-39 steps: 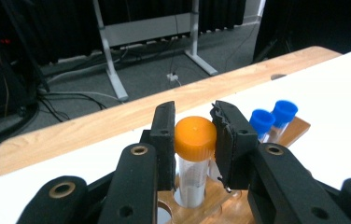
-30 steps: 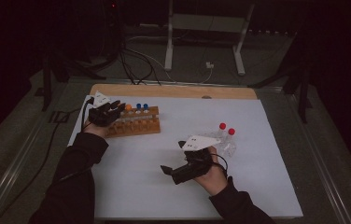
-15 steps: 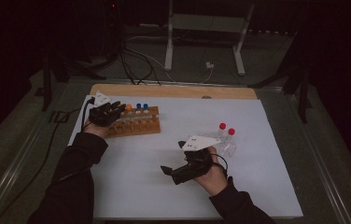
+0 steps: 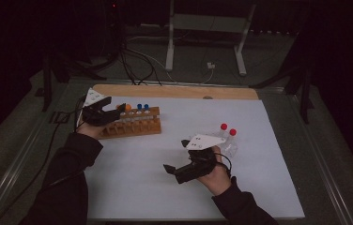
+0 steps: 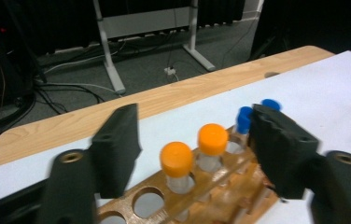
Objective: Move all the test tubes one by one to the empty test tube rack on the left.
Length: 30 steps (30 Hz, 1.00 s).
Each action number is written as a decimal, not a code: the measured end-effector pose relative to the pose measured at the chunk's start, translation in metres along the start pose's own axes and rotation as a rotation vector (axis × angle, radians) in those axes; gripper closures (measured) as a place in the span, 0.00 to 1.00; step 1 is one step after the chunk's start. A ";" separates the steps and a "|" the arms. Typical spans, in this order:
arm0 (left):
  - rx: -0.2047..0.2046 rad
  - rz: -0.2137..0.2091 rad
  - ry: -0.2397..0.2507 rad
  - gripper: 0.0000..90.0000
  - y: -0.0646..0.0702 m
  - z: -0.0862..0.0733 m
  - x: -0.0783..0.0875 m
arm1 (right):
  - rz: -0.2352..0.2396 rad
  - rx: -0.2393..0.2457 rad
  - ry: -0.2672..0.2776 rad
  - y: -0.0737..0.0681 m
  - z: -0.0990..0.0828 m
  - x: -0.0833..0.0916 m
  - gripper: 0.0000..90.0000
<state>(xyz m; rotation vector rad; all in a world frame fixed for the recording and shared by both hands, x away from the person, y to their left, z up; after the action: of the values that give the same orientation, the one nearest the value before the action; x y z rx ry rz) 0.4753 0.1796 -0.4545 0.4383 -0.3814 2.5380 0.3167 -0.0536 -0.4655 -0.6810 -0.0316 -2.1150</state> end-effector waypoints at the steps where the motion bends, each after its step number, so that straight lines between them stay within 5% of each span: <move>1: 0.000 -0.005 0.000 0.29 0.002 0.001 0.003 | -0.002 -0.001 0.004 0.001 0.001 0.001 0.00; 8: 0.004 -0.134 0.066 0.06 0.033 0.007 0.029 | -0.022 -0.009 0.019 0.008 0.003 0.008 0.00; 19: -0.082 -0.327 0.129 0.01 0.094 -0.009 0.060 | -0.071 -0.016 0.046 0.028 -0.003 0.027 0.00; 22: -0.127 -0.360 0.129 0.01 0.110 -0.015 0.064 | -0.098 -0.030 0.058 0.038 -0.006 0.035 0.00; 30: -0.145 -0.431 0.143 0.01 0.136 -0.022 0.069 | -0.211 -0.088 0.060 0.076 -0.027 0.060 0.00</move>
<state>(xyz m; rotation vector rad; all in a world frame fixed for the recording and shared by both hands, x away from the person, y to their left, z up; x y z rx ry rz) 0.3409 0.1075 -0.4730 0.2491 -0.3687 2.0929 0.3347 -0.1519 -0.4765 -0.6911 0.0244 -2.3496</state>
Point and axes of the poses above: each handheld gripper's, and its own axes: x roughly backward along the jaws, z roughly out of its top, y roughly to its right, the point moved 9 cm from there along -x, roughly forward along the jaws, and after that the axes turned 11 degrees about -x, right-handed, at the moved point
